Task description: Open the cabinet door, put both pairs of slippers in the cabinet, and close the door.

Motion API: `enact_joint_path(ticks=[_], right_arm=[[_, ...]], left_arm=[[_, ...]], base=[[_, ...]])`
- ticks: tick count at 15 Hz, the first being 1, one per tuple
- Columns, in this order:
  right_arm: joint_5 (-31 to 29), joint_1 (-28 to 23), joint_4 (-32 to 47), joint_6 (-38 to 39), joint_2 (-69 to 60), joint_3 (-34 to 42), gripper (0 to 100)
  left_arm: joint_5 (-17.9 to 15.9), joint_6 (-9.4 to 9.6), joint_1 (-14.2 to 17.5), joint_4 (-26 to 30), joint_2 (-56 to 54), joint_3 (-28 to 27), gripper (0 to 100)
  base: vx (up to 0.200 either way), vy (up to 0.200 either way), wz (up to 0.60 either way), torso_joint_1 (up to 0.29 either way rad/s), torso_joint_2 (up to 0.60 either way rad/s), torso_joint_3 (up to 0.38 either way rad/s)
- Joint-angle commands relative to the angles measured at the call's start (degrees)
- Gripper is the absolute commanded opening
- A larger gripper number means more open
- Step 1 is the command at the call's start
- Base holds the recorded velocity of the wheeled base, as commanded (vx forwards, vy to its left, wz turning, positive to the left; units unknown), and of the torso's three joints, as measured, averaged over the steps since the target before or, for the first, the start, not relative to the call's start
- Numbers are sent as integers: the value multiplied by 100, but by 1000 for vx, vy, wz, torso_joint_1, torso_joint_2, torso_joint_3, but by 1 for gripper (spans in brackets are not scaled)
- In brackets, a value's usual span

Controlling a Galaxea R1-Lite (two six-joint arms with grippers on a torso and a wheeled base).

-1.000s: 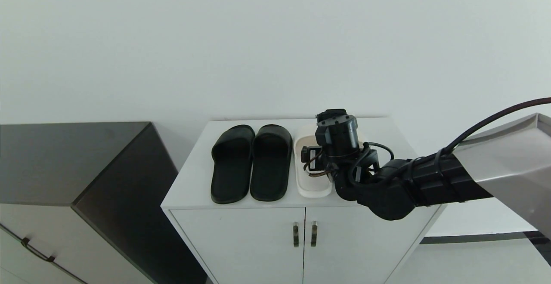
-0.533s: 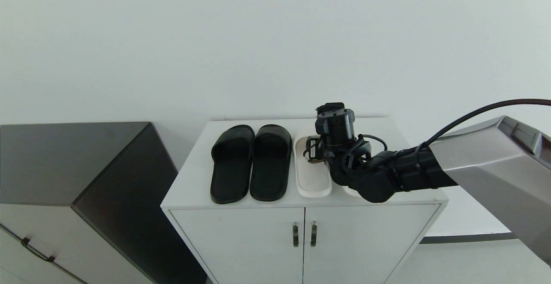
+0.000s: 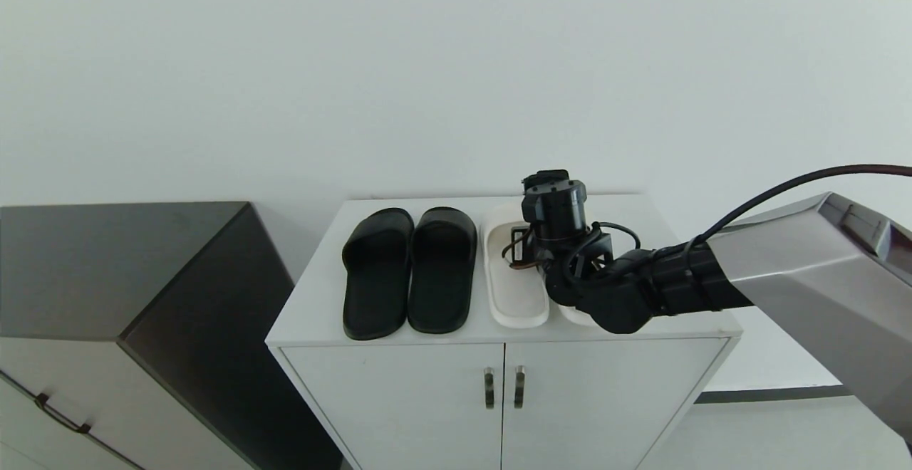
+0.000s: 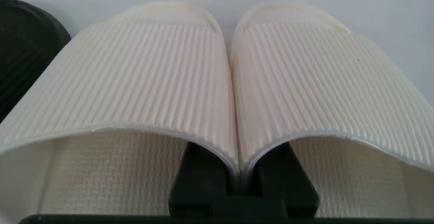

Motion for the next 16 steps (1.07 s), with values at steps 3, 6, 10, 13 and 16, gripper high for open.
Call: enact_joint_path(ticks=[3, 6, 10, 13, 16], right_arm=[[61, 58, -22, -247, -910, 586, 0], [817, 331, -14, -264, -2035, 1773, 0], [2531, 1034, 22, -449, -3969, 3838, 0], [2821, 1236, 13, -423, -4171, 4295, 0], [2873, 1236, 22, -423, -4171, 4366, 0]], left_arm=[[10, -8, 1, -1, 7, 0, 0], [10, -34, 1, -1, 7, 0, 0], [10, -25, 1, -1, 7, 0, 0], [10, -25, 1, -10, 7, 0, 0], [10, -25, 1, -10, 7, 0, 0]], base=[[0, 0, 0, 0, 0, 0], [0, 0, 0, 0, 0, 0], [0, 0, 0, 0, 0, 0], [0, 0, 0, 0, 0, 0], [-67, 0, 0, -1, 1, 1]])
